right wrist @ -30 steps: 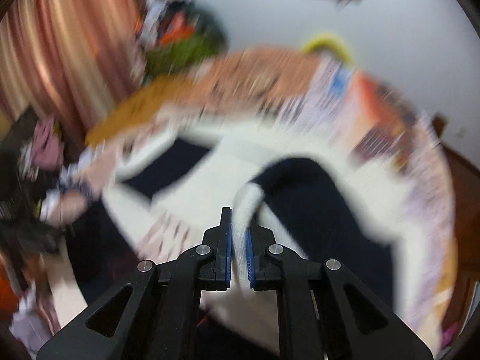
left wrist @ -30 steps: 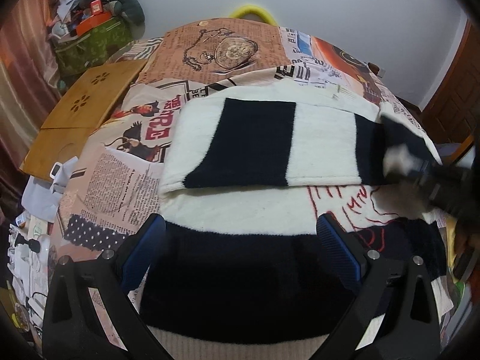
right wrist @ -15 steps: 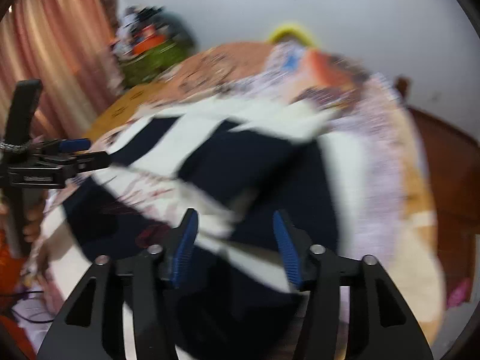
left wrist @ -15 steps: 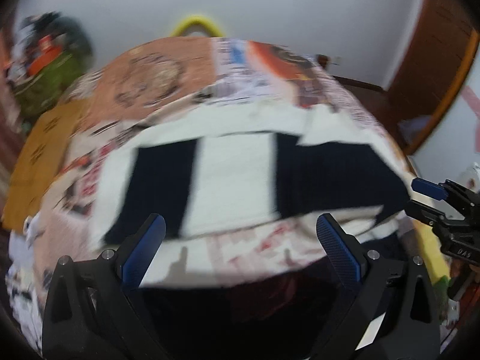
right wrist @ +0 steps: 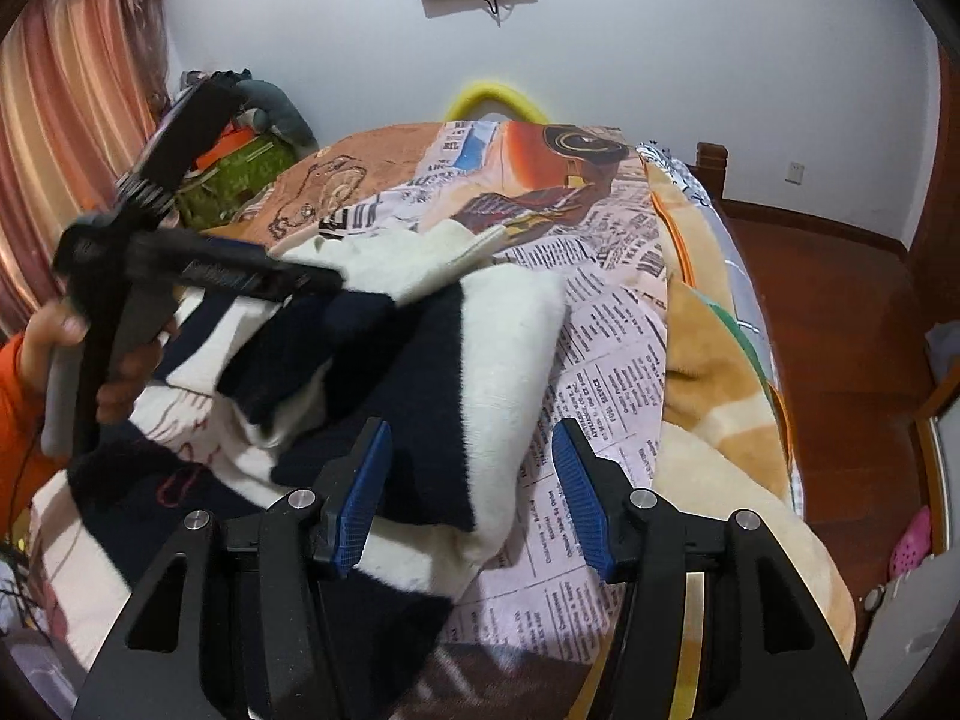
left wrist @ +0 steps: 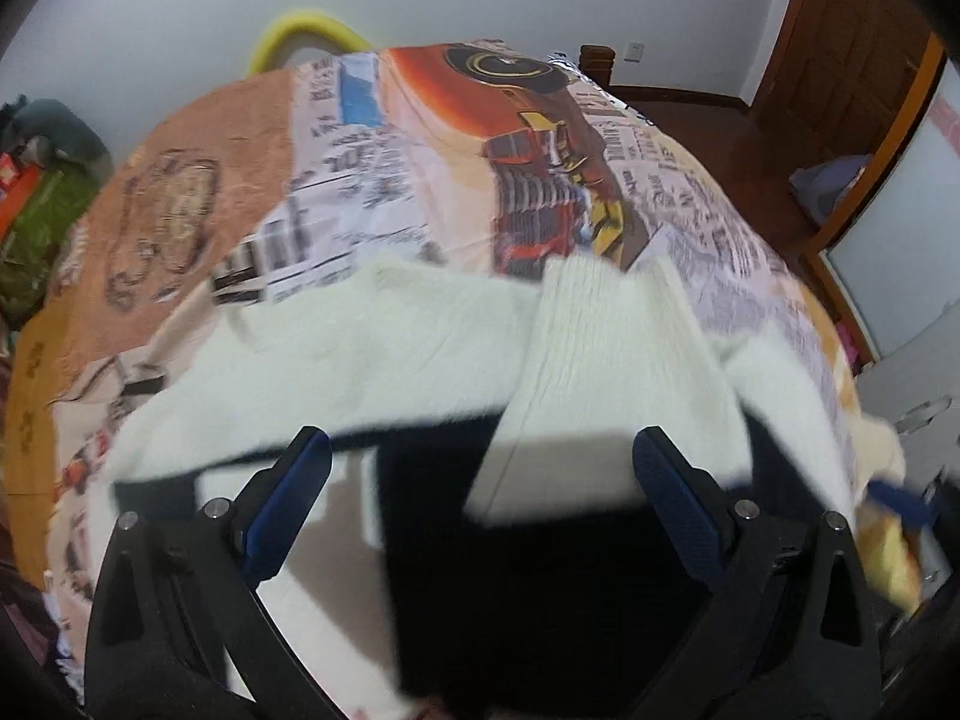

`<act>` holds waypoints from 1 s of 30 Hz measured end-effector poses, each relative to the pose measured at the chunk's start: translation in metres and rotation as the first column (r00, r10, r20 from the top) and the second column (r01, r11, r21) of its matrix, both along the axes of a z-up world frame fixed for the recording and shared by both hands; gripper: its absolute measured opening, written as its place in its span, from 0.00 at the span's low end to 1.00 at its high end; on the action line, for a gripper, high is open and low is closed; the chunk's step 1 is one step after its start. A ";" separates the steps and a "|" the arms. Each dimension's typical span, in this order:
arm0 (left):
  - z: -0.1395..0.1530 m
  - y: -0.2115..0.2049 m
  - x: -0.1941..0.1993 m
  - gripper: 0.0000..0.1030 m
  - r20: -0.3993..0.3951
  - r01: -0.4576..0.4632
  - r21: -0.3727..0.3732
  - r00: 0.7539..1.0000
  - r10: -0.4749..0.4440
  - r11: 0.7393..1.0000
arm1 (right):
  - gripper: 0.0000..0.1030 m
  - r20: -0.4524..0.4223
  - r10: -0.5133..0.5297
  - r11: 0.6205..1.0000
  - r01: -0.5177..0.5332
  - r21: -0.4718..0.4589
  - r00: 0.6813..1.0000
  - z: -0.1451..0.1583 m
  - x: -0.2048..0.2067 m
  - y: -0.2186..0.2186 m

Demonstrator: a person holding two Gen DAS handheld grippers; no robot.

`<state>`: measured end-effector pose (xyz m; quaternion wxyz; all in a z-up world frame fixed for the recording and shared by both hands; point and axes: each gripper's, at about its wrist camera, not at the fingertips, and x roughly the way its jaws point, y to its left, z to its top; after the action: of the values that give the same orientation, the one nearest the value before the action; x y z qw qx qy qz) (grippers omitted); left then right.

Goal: Fold small clothes
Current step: 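Fold the sweater side over with the right gripper while the left gripper grasps the cuff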

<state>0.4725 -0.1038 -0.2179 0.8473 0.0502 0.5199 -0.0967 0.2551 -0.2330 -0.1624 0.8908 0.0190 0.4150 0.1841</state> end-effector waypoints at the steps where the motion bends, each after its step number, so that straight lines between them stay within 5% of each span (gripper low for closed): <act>1: -0.004 -0.004 0.009 0.99 -0.016 0.003 -0.015 1.000 -0.004 1.000 | 0.50 -0.006 0.002 1.000 -0.002 0.003 1.000 -0.004 0.001 0.000; 4: -0.018 -0.013 0.030 0.93 -0.066 0.001 -0.055 0.998 -0.004 0.998 | 0.50 -0.021 0.002 1.000 -0.002 -0.004 1.000 -0.014 0.005 0.000; 8: -0.035 -0.020 0.041 0.54 -0.121 -0.006 -0.140 0.993 -0.011 0.990 | 0.50 -0.041 0.003 1.000 -0.003 -0.001 0.999 -0.026 0.008 0.002; 12: -0.026 -0.020 0.034 0.10 -0.089 -0.010 -0.168 0.996 -0.005 0.986 | 0.50 -0.055 0.002 1.000 -0.003 -0.012 0.999 -0.032 0.008 0.004; 18: 0.028 0.015 0.002 0.07 0.055 -0.049 -0.172 0.997 0.059 0.984 | 0.50 -0.036 -0.001 1.000 0.000 -0.020 0.999 -0.021 0.004 0.005; 24: 0.086 0.082 -0.053 0.07 0.226 -0.132 -0.143 0.960 0.162 0.981 | 0.50 -0.005 -0.010 0.999 0.010 -0.031 1.000 -0.007 0.004 0.008; 30: 0.084 0.158 -0.113 0.07 0.240 -0.255 -0.126 0.930 0.279 0.959 | 0.50 0.015 -0.009 0.999 0.009 -0.053 1.000 0.006 0.002 0.020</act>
<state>0.3596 0.0542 -0.1334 0.9137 -0.0483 0.4034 0.0029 0.2566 -0.2131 -0.1563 0.8949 -0.0040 0.4130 0.1692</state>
